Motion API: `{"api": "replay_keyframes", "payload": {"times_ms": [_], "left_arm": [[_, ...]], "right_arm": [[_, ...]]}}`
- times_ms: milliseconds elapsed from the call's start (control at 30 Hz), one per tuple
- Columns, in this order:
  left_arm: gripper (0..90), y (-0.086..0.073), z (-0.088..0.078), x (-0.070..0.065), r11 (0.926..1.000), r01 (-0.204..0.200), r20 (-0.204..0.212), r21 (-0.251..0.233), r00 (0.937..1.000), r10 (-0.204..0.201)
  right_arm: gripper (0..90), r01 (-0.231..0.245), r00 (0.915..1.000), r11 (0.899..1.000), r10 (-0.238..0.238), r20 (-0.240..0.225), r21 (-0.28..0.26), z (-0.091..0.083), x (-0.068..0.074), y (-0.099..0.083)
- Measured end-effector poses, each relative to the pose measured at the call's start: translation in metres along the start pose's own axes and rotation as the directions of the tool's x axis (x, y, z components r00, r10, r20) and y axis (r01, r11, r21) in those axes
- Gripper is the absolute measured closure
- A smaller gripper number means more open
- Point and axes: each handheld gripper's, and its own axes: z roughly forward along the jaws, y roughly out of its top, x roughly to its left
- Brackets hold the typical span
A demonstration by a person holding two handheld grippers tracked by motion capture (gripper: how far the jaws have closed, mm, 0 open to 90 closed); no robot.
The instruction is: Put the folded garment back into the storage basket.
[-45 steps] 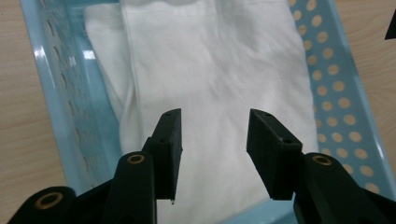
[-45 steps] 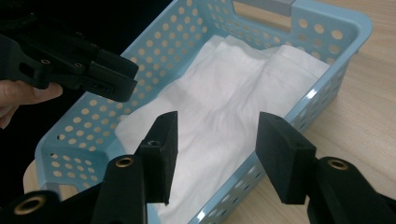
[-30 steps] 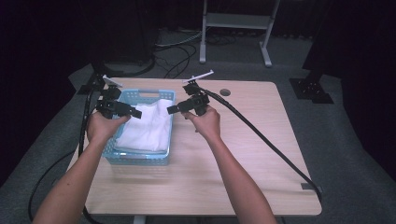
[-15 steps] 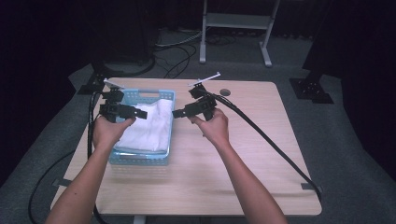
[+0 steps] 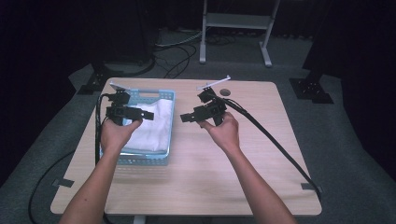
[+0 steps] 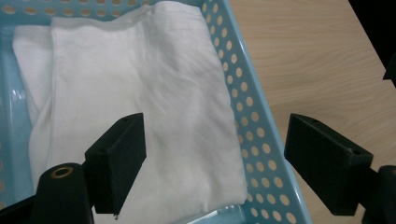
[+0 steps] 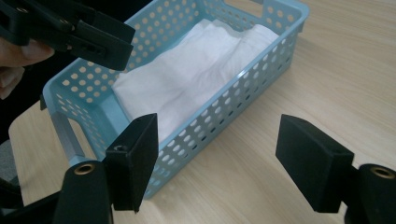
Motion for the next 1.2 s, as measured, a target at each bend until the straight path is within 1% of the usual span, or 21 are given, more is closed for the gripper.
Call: {"api": "replay_keyframes", "payload": {"times_ms": [33,100,233,433,600,800,1000,1100,1200], "left_arm": [[20.6,0.000,0.000,-0.001,1.0000,-0.001,-0.001,0.000,1.0000,0.001],[20.6,-0.001,0.001,-0.004,1.0000,-0.002,-0.001,-0.007,1.0000,0.002],[20.0,-0.002,0.004,-0.009,0.9999,-0.008,-0.001,-0.014,1.0000,0.008],[20.0,-0.003,0.003,-0.015,0.9995,-0.011,-0.001,-0.028,0.9999,0.011],[20.0,-0.004,0.003,-0.020,0.9995,-0.014,0.005,-0.030,0.9999,0.014],[19.8,-0.004,0.004,-0.026,0.9992,-0.020,0.012,-0.034,0.9997,0.021],[19.4,-0.003,0.004,-0.029,0.9991,-0.024,0.018,-0.036,0.9995,0.025],[19.4,-0.003,0.004,-0.031,0.9990,-0.026,0.020,-0.036,0.9994,0.027],[19.4,-0.002,0.004,-0.033,0.9989,-0.030,0.025,-0.036,0.9992,0.030]], "right_arm": [[29.3,0.006,1.0000,1.000,-0.006,0.006,0.005,-0.001,0.000,-0.001],[29.1,0.030,0.9990,0.999,-0.031,0.032,0.017,-0.004,0.001,-0.003],[28.9,0.055,0.9971,0.998,-0.057,0.051,0.030,-0.008,0.003,-0.005],[28.6,0.073,0.9948,0.996,-0.077,0.067,0.052,-0.011,0.006,-0.007],[28.9,0.073,0.9946,0.995,-0.078,0.068,0.070,-0.014,0.007,-0.009],[28.9,0.074,0.9938,0.994,-0.080,0.076,0.076,-0.017,0.008,-0.009],[28.9,0.076,0.9921,0.993,-0.084,0.093,0.087,-0.020,0.008,-0.010],[28.8,0.065,0.9918,0.993,-0.075,0.104,0.095,-0.021,0.007,-0.011],[28.9,0.056,0.9937,0.994,-0.065,0.092,0.096,-0.023,0.006,-0.011]]}}
